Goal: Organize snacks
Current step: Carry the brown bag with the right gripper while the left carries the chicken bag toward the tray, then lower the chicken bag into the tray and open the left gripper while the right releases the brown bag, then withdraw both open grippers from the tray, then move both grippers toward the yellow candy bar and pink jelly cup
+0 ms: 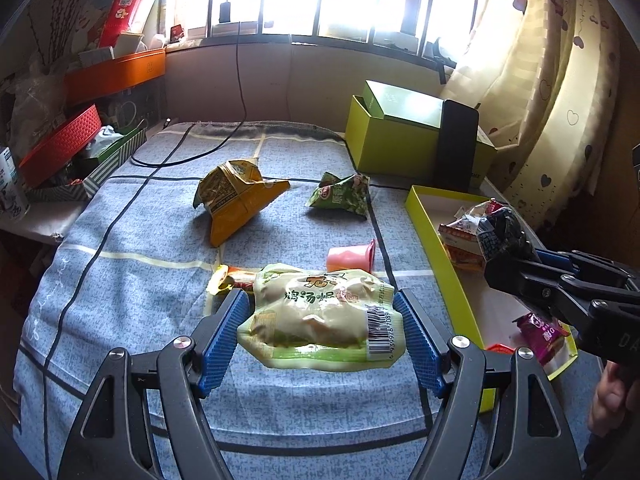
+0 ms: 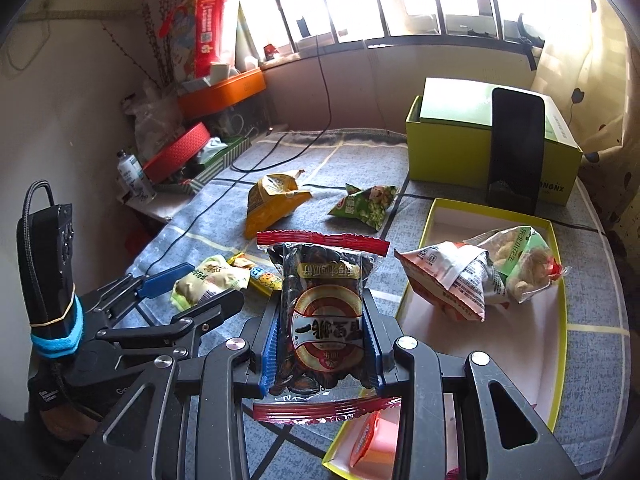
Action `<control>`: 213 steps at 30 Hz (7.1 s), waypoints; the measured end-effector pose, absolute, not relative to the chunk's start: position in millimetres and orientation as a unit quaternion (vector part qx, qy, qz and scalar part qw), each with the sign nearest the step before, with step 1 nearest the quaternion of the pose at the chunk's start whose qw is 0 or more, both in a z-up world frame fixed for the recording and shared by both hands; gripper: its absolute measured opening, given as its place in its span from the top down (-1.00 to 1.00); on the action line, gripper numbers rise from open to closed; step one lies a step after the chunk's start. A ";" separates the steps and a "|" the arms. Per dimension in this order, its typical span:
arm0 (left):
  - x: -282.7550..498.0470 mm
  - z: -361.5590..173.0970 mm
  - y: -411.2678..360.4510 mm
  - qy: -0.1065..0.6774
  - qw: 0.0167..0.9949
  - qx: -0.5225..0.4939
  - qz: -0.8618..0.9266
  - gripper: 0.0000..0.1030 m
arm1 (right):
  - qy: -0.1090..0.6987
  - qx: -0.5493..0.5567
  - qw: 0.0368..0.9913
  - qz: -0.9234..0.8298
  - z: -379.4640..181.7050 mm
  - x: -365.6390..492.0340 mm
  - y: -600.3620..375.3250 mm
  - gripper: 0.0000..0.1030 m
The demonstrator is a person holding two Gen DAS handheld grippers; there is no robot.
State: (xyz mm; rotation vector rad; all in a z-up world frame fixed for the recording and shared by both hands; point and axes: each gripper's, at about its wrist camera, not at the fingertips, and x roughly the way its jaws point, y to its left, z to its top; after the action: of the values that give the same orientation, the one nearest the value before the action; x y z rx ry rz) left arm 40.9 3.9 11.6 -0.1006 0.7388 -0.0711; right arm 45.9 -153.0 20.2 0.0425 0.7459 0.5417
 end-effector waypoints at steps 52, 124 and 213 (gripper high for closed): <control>80.9 -4.1 -135.9 0.395 0.895 0.038 -0.204 -0.46 | 0.398 0.089 0.902 0.142 -20.8 53.7 -279.8 0.35; 88.7 -7.1 -87.3 0.405 0.902 0.018 -0.148 -0.55 | 0.399 0.011 0.906 0.142 -10.7 85.5 -251.8 0.60; 34.0 -14.6 104.9 0.378 0.913 -0.153 -0.011 -0.55 | 0.443 -0.190 0.810 0.335 -43.2 108.4 -15.2 0.28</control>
State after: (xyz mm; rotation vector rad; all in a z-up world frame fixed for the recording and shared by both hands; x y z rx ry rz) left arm 34.0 104.9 -14.6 -0.3145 0.7783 -0.0222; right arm 108.4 -15.2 -43.2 -0.4052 0.9462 0.7155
